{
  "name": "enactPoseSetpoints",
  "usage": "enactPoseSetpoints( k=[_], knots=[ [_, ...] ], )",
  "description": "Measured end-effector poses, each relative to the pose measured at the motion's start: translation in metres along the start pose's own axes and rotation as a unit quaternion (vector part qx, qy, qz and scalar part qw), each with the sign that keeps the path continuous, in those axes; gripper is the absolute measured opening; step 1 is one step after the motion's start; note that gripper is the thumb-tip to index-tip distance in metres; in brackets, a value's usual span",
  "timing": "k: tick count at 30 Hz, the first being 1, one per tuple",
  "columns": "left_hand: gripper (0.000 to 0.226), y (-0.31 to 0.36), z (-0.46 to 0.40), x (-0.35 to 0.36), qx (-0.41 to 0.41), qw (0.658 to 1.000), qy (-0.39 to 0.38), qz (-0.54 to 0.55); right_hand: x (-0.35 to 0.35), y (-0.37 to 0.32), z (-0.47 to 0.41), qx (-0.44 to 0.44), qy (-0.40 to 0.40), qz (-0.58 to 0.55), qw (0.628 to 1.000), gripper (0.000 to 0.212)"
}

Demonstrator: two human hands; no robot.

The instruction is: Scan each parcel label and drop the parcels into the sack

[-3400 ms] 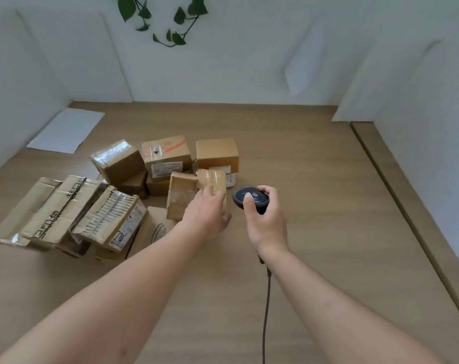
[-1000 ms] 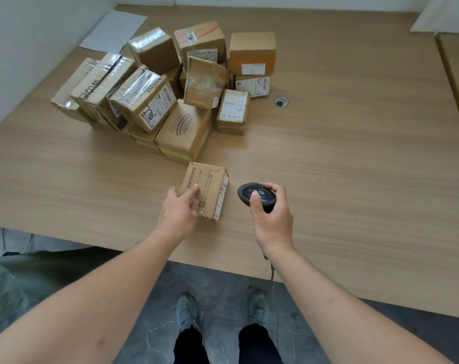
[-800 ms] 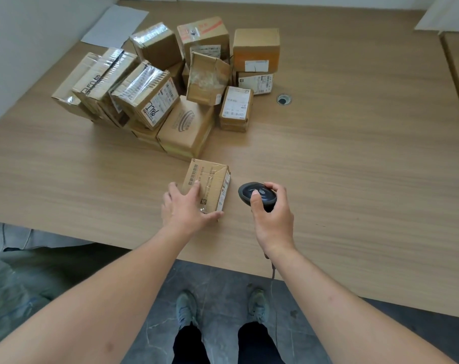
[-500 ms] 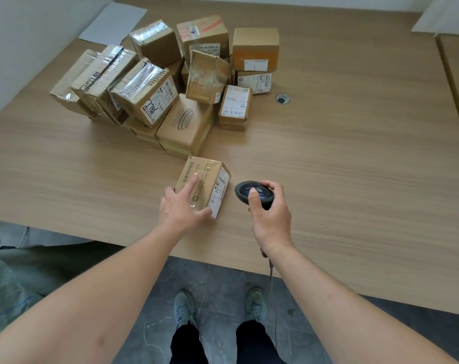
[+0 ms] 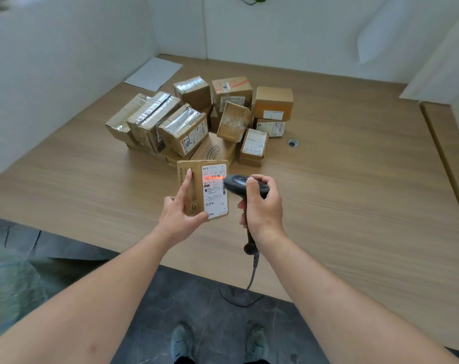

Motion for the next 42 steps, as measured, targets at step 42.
enactPoseSetpoints(
  k=[42],
  knots=[
    [0.052,-0.009,-0.014,-0.251,0.081,0.993,-0.059,0.065,0.171,-0.102,0.089,-0.285,-0.047,0.302,0.908,0.036]
  ],
)
Point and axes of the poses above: each hand's wrist, its own z-axis away from the middle knuckle, its own x-axis out of the palm, y = z × x, the point moved 9 cm from there along -z, towards the middle knuckle, and after that the axes turned 11 degrees about x, right-handed, at the moved point
